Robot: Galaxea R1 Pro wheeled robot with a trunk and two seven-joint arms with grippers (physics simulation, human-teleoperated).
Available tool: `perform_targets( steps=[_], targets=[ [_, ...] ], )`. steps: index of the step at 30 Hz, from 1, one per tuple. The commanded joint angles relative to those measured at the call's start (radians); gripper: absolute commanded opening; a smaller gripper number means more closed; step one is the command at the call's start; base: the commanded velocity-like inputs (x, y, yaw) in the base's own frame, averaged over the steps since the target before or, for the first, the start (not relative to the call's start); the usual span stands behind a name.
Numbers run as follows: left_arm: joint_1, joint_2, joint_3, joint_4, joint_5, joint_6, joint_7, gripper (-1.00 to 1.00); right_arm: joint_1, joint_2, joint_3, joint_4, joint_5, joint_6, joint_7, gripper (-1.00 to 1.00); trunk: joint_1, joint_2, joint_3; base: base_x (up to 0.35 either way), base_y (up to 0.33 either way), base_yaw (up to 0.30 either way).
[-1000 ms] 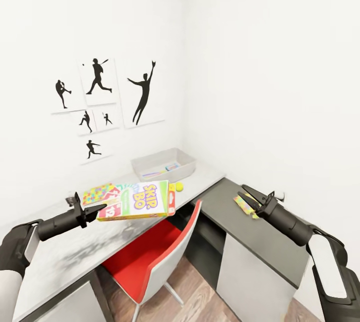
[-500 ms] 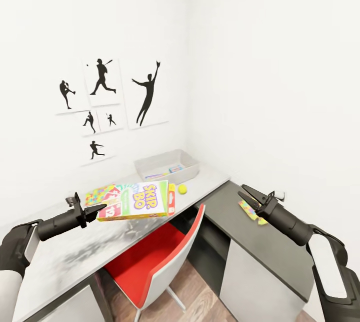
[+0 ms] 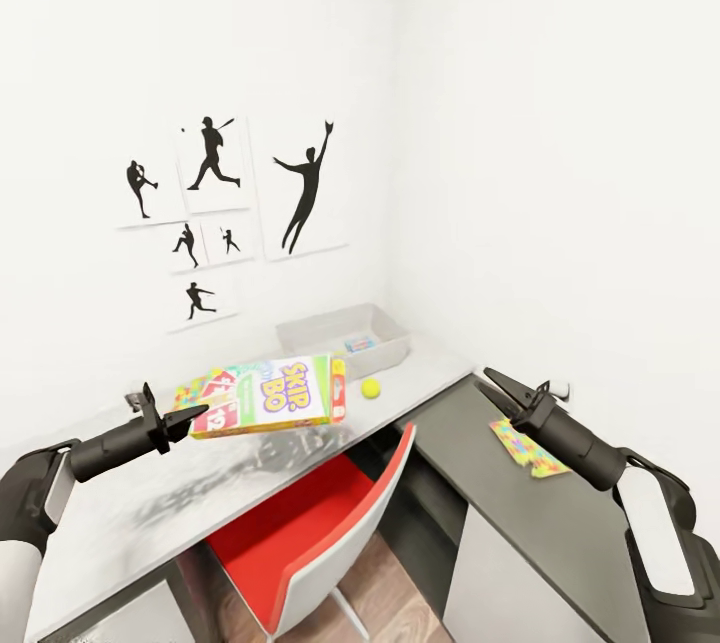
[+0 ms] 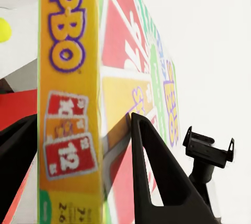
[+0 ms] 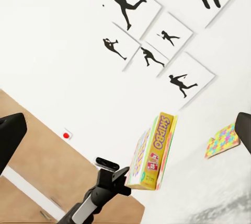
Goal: Put all the toys in the child's room - the three board games (two on the bed and one on the table), the two jigsaw puzzles on the table, and the tennis ball on the table - inside the toy box on the table in the child's room.
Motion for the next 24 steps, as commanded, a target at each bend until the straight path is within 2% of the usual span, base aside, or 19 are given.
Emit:
perform_targets(
  steps=[1,11,19,24],
  targets=[
    [-0.001,0.000,0.002,0.000,0.000,0.010,-0.003,-1.00,0.000,0.000,-0.001,0.000,0.000,0.004,0.003,1.00,0.001,-0.001,-0.001,0.148,-0.209,0.282],
    [-0.001,-0.003,0.004,0.000,0.000,0.010,-0.003,-1.00,0.000,0.000,-0.001,0.001,0.000,0.006,0.003,1.00,0.001,-0.001,-0.001,0.218,-0.121,0.266],
    [-0.001,-0.004,0.004,0.000,0.000,0.009,-0.003,-1.00,0.000,0.000,0.000,0.003,0.000,0.006,0.003,1.00,0.001,-0.001,-0.001,0.212,-0.028,0.041],
    [-0.001,-0.004,0.004,0.000,0.000,0.009,-0.002,-1.00,0.000,0.000,-0.001,0.004,0.000,0.006,0.004,1.00,0.001,-0.001,-0.001,0.212,0.082,0.002]
  ],
)
